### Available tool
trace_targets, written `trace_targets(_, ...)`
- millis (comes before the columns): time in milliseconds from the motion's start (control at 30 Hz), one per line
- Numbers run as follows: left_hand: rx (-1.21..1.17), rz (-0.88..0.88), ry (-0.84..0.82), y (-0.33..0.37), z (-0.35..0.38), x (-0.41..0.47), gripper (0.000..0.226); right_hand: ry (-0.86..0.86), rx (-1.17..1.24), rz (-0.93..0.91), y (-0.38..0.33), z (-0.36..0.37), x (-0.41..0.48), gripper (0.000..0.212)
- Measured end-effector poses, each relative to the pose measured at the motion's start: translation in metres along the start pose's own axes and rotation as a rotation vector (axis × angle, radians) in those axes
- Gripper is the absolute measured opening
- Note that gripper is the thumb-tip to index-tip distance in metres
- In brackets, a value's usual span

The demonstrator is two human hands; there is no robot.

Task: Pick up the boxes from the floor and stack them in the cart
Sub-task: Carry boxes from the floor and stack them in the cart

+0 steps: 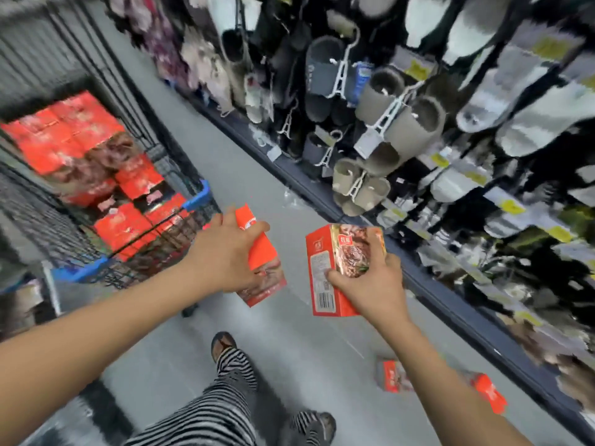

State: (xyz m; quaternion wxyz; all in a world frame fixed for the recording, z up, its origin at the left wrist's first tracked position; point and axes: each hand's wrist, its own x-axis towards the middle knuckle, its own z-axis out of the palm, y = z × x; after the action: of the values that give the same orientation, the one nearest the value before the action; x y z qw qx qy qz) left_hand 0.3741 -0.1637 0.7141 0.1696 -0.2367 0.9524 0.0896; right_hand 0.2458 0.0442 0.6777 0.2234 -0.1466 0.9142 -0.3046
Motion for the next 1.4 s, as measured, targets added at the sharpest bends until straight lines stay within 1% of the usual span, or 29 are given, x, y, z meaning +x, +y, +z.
trace_targets(133, -0.033, -0.173, 0.073, -0.107, -0.014, -0.008, 0.092, -0.061, -0.050, -0.144, -0.103, 0.060, 0.031, 0.108)
trace_targets(233, -0.079, -0.282, 0.112, -0.172, -0.021, -0.009, 0.096, -0.088, -0.041, -0.238, -0.164, 0.104, 0.048, 0.111)
trace_targets(333, -0.082, -0.387, 0.126, -0.223, -0.022, -0.005, 0.094, -0.120, 0.002, -0.306, -0.210, 0.143, 0.056, 0.110)
trace_targets(433, -0.142, -0.479, 0.145, -0.262, -0.022, 0.002, 0.097, -0.173, -0.031, -0.364, -0.247, 0.170, 0.068, 0.108)
trace_targets(500, -0.174, -0.524, 0.132, -0.284, -0.020, 0.009, 0.104, -0.219, -0.070, -0.404, -0.267, 0.185, 0.078, 0.106)
trace_targets(567, -0.198, -0.575, 0.094, -0.303, -0.014, 0.020, 0.101, -0.264, -0.097, -0.440, -0.284, 0.199, 0.090, 0.107)
trace_targets(633, -0.192, -0.617, 0.090, -0.320, -0.004, 0.034, 0.095, -0.307, -0.114, -0.468, -0.299, 0.214, 0.106, 0.109)
trace_targets(667, -0.194, -0.645, 0.092, -0.327, 0.001, 0.040, 0.096, -0.327, -0.126, -0.477, -0.307, 0.221, 0.115, 0.110)
trace_targets(800, -0.271, -0.818, 0.086, -0.343, 0.017, 0.068, 0.118, -0.407, -0.166, -0.534, -0.337, 0.245, 0.154, 0.109)
trace_targets(900, -0.324, -0.940, 0.106, -0.353, 0.023, 0.096, 0.122, -0.462, -0.195, -0.581, -0.357, 0.258, 0.187, 0.109)
trace_targets(967, -0.394, -1.056, 0.109, -0.360, 0.025, 0.115, 0.122, -0.507, -0.241, -0.631, -0.367, 0.267, 0.207, 0.110)
trace_targets(1067, -0.466, -1.217, 0.159, -0.367, 0.029, 0.142, 0.123, -0.548, -0.259, -0.720, -0.374, 0.283, 0.229, 0.111)
trace_targets(1167, -0.496, -1.328, 0.169, -0.376, 0.034, 0.163, 0.123, -0.604, -0.255, -0.774, -0.372, 0.298, 0.239, 0.112)
trace_targets(1267, -0.531, -1.443, 0.186, -0.388, 0.040, 0.180, 0.120, -0.652, -0.262, -0.777, -0.370, 0.306, 0.243, 0.112)
trace_targets(1333, -0.619, -1.538, 0.189, -0.396, 0.044, 0.189, 0.123, -0.657, -0.286, -0.780, -0.370, 0.311, 0.245, 0.114)
trace_targets(1400, -0.724, -1.585, 0.179, -0.401, 0.046, 0.197, 0.127, -0.654, -0.308, -0.776, -0.369, 0.315, 0.246, 0.114)
